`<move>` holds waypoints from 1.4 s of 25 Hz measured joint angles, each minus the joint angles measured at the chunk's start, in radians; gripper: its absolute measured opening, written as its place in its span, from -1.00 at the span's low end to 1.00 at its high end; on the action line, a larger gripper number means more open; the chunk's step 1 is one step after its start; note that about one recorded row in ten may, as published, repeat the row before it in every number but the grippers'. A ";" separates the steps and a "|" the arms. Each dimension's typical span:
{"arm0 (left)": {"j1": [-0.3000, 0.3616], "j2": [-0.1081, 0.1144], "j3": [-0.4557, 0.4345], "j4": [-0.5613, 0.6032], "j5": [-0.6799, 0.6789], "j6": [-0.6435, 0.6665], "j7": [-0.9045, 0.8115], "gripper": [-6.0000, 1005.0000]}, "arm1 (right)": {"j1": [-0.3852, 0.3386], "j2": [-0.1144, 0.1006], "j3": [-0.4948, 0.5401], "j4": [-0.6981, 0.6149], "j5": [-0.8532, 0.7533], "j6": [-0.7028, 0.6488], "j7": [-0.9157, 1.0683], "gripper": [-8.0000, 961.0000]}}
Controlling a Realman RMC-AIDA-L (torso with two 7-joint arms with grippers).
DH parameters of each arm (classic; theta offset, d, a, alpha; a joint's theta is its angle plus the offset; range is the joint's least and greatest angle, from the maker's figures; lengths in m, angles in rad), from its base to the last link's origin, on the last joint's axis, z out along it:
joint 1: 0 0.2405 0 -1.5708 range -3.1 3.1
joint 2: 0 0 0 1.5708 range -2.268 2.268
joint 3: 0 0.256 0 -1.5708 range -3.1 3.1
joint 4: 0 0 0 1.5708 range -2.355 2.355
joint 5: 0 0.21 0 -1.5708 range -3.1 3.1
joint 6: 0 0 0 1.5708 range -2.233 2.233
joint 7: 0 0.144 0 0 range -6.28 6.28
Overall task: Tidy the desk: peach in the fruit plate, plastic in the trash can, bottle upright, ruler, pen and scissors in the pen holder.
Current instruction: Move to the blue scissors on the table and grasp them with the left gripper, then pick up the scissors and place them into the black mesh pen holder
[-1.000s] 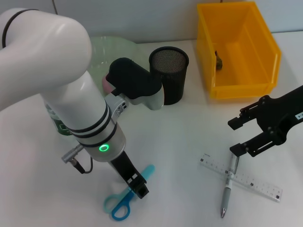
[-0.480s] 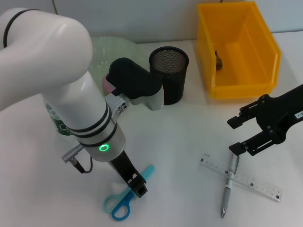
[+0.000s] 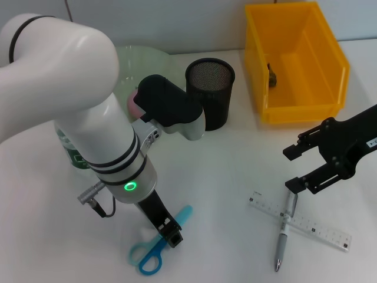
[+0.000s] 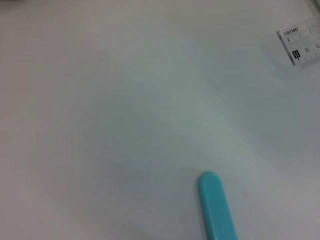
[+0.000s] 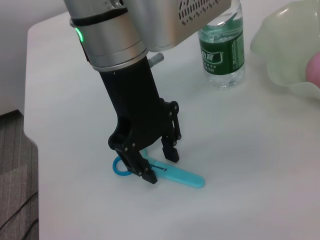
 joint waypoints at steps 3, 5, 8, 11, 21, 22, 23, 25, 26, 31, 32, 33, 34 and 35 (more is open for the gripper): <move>0.000 0.000 0.002 0.000 0.000 -0.001 0.000 -0.10 | 0.000 0.000 0.000 0.000 -0.001 0.000 0.001 0.56; 0.000 0.000 0.002 0.000 0.000 -0.001 0.000 -0.11 | 0.000 0.000 0.000 0.000 -0.002 0.000 0.002 0.56; 0.000 0.000 0.002 0.000 0.000 -0.001 0.000 -0.12 | 0.001 0.000 0.000 0.000 -0.002 0.000 0.003 0.56; -0.001 0.000 0.013 -0.002 0.000 -0.008 0.000 -0.13 | 0.003 0.000 0.000 0.000 -0.002 0.000 0.005 0.56; -0.012 0.000 0.024 0.002 -0.001 0.000 -0.002 -0.18 | 0.004 0.000 0.000 0.000 -0.002 0.001 0.007 0.55; -0.012 0.000 0.024 0.002 -0.001 0.000 -0.002 -0.18 | 0.004 0.000 0.000 0.000 -0.002 0.002 0.007 0.55; -0.017 0.000 0.027 0.001 -0.001 0.004 -0.002 -0.18 | 0.004 0.000 0.000 0.000 -0.002 0.002 0.007 0.55; -0.019 0.000 0.028 0.002 -0.001 0.006 -0.002 -0.24 | 0.004 0.000 0.000 0.000 -0.002 0.002 0.007 0.55; -0.021 0.000 0.028 0.003 -0.002 0.007 -0.002 -0.29 | 0.003 0.000 0.000 0.000 -0.002 0.002 0.007 0.55; -0.027 0.000 0.029 -0.001 -0.002 0.012 -0.003 -0.49 | 0.003 0.000 0.000 0.001 -0.002 0.002 0.007 0.55; -0.028 0.000 0.029 -0.001 -0.002 0.015 -0.003 -0.49 | 0.003 -0.001 0.000 0.002 -0.002 0.002 0.007 0.55; -0.028 0.000 0.029 0.000 -0.003 0.016 -0.003 -0.49 | 0.003 -0.001 0.000 0.002 -0.002 0.002 0.007 0.54; -0.028 0.000 0.029 0.002 -0.006 0.017 -0.004 -0.49 | 0.002 -0.001 0.000 0.002 -0.002 0.002 0.007 0.54; -0.028 0.000 0.029 0.004 -0.008 0.018 -0.004 -0.49 | 0.002 -0.001 0.000 0.002 -0.002 0.002 0.007 0.54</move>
